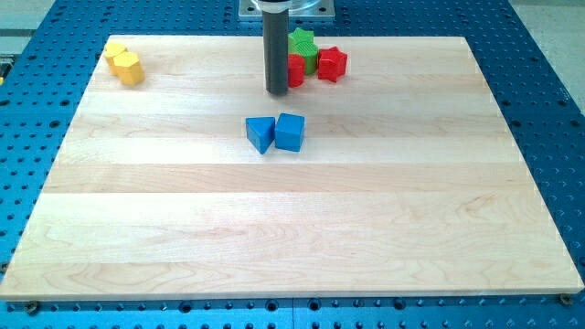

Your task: Push the yellow blocks into the triangle

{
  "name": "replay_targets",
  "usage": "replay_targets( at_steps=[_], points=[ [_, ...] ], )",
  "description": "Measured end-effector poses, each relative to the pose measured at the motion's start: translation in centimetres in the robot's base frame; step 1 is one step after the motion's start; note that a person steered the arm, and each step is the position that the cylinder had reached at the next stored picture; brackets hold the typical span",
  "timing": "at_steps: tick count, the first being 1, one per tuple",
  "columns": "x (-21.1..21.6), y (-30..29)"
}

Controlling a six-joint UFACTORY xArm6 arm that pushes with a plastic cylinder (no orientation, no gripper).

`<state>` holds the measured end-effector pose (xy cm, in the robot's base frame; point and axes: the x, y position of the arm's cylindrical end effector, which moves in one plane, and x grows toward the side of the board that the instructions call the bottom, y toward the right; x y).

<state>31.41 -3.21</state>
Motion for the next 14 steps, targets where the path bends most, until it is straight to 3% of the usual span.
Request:
replay_targets(
  at_steps=[1, 2, 3, 4, 5, 6, 8, 9, 10, 11, 12, 14],
  points=[
    [0.3, -7.8],
    [-4.2, -8.1],
    [-11.3, -9.0],
    [-12.1, -16.6],
    [-12.2, -23.5],
    [-8.8, -25.5],
    [0.4, -12.8],
    [-1.6, -12.1],
    [-8.0, -14.3],
    [-8.0, -20.9],
    [-2.9, -21.8],
    [-2.9, -25.5]
  ],
)
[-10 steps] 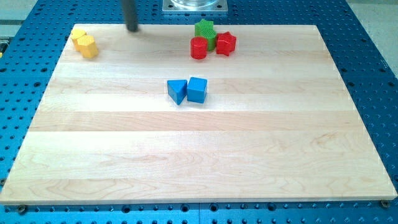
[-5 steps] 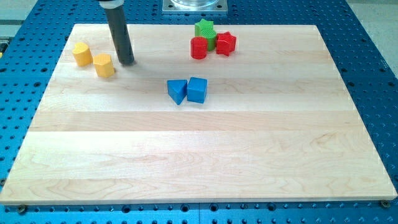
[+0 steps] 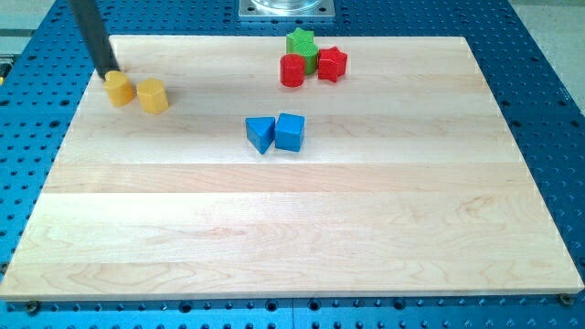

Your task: Push the yellow blocks into the triangle

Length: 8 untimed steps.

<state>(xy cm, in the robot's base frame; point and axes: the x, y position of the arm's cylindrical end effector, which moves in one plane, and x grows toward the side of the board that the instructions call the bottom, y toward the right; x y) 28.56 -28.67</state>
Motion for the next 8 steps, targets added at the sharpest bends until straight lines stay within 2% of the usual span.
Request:
replay_targets(
  at_steps=[1, 2, 3, 4, 5, 6, 8],
  points=[
    [3.7, 1.9],
    [3.9, 10.1],
    [5.6, 15.4],
    [4.6, 14.8],
    [5.3, 8.1],
    [8.6, 11.8],
    [8.8, 19.8]
  ],
)
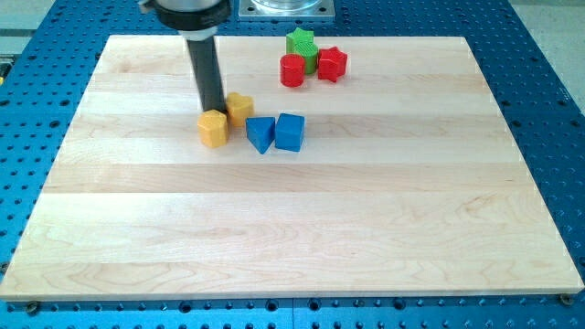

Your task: Push the yellow blocks into the triangle

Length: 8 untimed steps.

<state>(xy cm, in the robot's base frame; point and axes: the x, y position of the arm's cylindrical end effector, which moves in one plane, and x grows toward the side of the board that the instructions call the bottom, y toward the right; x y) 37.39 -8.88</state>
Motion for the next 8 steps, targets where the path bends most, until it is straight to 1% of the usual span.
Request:
replay_targets(
  at_steps=[1, 2, 3, 4, 5, 6, 7, 8],
  points=[
    [-3.6, 0.1],
    [-3.7, 4.0],
    [-2.4, 5.8],
    [-3.0, 4.3],
    [-0.7, 4.4],
    [-1.9, 3.0],
    [-3.7, -6.9],
    [0.5, -6.7]
  ],
)
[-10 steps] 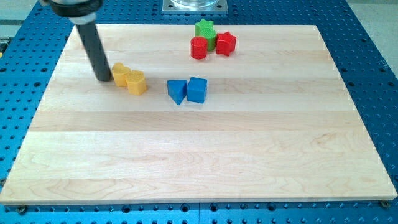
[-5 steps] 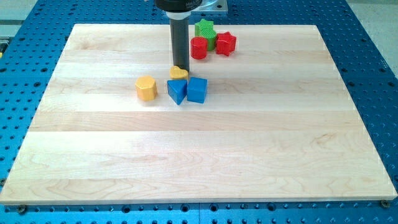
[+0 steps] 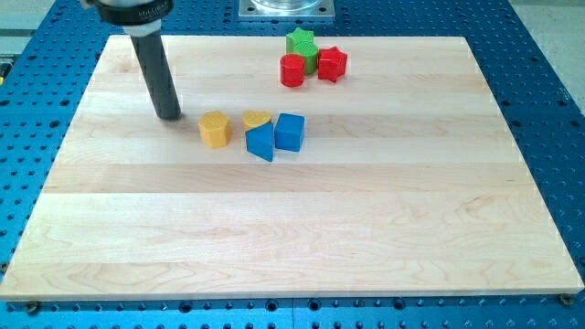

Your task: Push the yellow blocks into the triangle

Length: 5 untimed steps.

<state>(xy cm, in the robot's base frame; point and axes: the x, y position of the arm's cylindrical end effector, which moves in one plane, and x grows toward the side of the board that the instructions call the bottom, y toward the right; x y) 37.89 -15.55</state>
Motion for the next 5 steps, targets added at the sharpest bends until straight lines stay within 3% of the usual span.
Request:
replay_targets(
  at_steps=[2, 5],
  points=[
    [2.0, 6.9],
    [2.1, 7.5]
  ],
)
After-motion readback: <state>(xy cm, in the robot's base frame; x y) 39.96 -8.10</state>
